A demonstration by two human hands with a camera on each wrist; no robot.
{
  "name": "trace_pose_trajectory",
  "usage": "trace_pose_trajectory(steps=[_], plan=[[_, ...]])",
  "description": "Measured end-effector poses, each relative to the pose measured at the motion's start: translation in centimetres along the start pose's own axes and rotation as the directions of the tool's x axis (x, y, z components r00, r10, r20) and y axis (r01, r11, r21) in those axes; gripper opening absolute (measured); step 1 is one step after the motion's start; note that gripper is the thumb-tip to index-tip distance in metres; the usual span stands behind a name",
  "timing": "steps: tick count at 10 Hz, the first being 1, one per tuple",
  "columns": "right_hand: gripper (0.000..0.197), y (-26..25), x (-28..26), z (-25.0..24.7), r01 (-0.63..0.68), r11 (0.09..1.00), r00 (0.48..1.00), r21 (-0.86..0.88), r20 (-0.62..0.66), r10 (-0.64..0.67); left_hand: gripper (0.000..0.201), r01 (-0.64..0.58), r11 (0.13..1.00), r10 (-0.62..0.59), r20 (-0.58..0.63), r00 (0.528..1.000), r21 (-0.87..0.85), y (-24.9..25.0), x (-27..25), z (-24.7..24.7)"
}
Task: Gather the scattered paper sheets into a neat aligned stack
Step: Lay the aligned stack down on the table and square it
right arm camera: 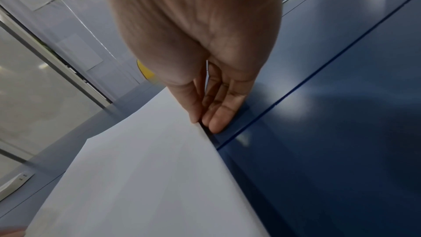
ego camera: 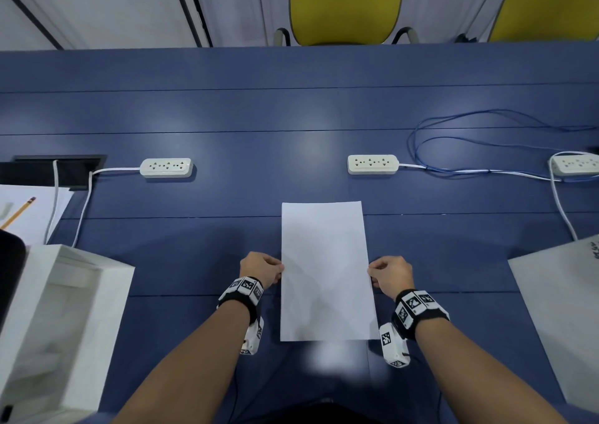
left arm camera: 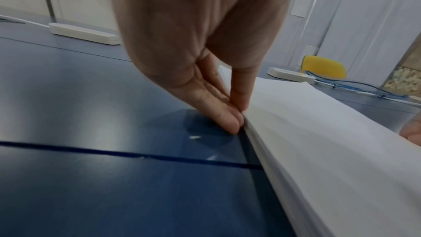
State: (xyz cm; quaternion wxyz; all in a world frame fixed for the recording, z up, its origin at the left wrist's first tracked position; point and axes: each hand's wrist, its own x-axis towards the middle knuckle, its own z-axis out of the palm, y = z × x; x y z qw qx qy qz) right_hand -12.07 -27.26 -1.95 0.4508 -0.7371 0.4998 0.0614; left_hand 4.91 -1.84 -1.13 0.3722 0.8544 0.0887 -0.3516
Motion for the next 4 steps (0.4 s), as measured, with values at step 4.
trace_pose_trajectory(steps=[4], plan=[[0.016,1.8,0.8,-1.7,-0.019,1.0,0.998,0.012,-0.06,0.02,0.006,-0.04,0.995,0.038,-0.028,0.999,-0.087,-1.6,1.0,-1.6]])
